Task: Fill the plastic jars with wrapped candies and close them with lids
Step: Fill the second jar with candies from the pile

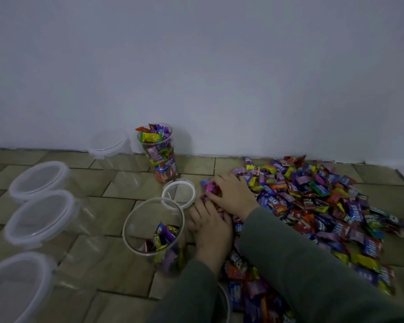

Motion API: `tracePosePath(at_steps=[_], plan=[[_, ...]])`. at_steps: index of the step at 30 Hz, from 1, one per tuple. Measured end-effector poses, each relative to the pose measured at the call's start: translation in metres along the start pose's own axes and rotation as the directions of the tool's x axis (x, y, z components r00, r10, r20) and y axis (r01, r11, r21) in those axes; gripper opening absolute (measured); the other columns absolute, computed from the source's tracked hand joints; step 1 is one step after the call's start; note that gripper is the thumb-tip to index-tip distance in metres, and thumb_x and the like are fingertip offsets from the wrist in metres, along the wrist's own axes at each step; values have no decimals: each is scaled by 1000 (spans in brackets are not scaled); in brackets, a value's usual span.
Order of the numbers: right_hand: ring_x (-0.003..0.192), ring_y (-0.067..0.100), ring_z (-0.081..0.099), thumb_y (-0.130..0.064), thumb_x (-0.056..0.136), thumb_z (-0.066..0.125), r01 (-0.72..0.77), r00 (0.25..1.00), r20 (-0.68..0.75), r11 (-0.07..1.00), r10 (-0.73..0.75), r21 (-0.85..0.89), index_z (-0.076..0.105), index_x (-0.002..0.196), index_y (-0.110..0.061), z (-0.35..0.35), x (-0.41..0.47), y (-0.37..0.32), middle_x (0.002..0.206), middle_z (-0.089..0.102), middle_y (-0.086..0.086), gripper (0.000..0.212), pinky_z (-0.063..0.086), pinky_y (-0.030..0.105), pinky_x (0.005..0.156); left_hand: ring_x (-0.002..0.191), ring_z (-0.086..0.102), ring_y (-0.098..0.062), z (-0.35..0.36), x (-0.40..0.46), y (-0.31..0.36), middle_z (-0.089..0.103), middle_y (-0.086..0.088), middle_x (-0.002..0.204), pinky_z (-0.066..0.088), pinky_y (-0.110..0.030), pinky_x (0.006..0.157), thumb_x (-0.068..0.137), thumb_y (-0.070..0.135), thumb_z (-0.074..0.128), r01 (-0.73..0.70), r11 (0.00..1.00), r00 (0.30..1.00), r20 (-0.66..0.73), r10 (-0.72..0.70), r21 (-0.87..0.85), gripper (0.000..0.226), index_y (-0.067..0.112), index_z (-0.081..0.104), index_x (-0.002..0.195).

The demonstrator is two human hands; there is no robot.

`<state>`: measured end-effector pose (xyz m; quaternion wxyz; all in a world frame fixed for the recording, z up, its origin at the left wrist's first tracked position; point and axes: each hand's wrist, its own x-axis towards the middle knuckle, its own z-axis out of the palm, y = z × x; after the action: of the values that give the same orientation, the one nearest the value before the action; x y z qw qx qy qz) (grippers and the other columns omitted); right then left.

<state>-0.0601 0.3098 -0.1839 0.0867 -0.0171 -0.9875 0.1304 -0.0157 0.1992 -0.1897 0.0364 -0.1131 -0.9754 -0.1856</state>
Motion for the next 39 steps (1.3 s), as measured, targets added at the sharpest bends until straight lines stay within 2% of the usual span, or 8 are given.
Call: tracePosePath(at_steps=[7, 10, 15, 22, 27, 31, 36, 39], plan=[[135, 17, 33, -49, 100, 29, 117, 991, 74, 990, -111, -80, 40, 141, -37, 1, 1, 0, 152, 32, -8, 44, 23, 50, 108, 74, 57, -25, -7, -2, -3, 58, -9, 87, 50, -37, 58, 68, 37, 51, -37, 998, 996, 84, 41, -48, 25, 16, 50, 82], [134, 13, 35, -55, 98, 33, 92, 990, 113, 995, -86, -43, 50, 130, -32, 0, 2, 1, 148, 38, -10, 43, 21, 49, 110, 70, 57, -24, -4, -4, -5, 58, -9, 83, 49, -34, 54, 58, 33, 81, -55, 997, 995, 81, 60, -52, 41, 13, 57, 84], [116, 19, 44, -54, 95, 39, 20, 1000, 22, 995, -18, -96, 55, 112, -23, -1, -1, -5, 121, 54, -3, 38, 30, 41, 97, 67, 59, -23, -7, -2, -8, 63, -11, 86, 50, -33, 55, 53, 26, 87, -109, 994, 992, 64, 110, -21, 42, 14, 59, 82], [125, 23, 44, -46, 96, 40, -185, 982, 15, 980, 186, -76, 64, 106, -19, -3, -4, -14, 117, 59, 2, 37, 32, 45, 102, 124, 43, -26, -7, 12, -6, 37, -14, 144, 35, -35, 101, 103, 24, 34, -12, 996, 988, 155, -1, 88, 38, 10, 33, 139], [96, 25, 54, -41, 95, 42, -238, 970, -47, 971, 238, -11, 56, 80, -17, -8, -12, -17, 88, 62, 2, 31, 36, 39, 91, 125, 46, -27, -20, 9, 5, 40, -15, 142, 38, -36, 99, 104, 16, 28, -11, 988, 979, 205, -21, 154, 36, 8, 32, 139], [67, 23, 48, -30, 93, 48, -255, 960, -71, 948, 272, 193, 38, 59, -20, -16, -16, -18, 57, 44, -3, 37, 40, 38, 80, 121, 52, -26, -38, 6, 6, 51, -12, 134, 41, -36, 91, 105, 21, 31, 0, 986, 964, 263, -44, 165, 33, 11, 37, 136], [51, 26, 46, -19, 93, 53, -205, 897, -234, 822, 375, 531, 55, 65, 3, -32, -26, -16, 54, 51, 19, 36, 40, 46, 69, 105, 60, -26, -55, 2, 7, 62, -8, 116, 33, -34, 69, 104, 29, 34, 78, 997, 964, 258, -68, -28, 24, 14, 45, 119], [51, 19, 39, -19, 94, 52, -151, 871, -304, 800, 386, 581, 44, 56, -9, -46, -36, -18, 49, 40, 0, 41, 30, 40, 65, 86, 59, -24, -60, -7, 13, 63, -9, 105, 32, -32, 63, 103, 31, 36, 67, 964, 978, 210, -12, -259, 15, 17, 39, 99]])
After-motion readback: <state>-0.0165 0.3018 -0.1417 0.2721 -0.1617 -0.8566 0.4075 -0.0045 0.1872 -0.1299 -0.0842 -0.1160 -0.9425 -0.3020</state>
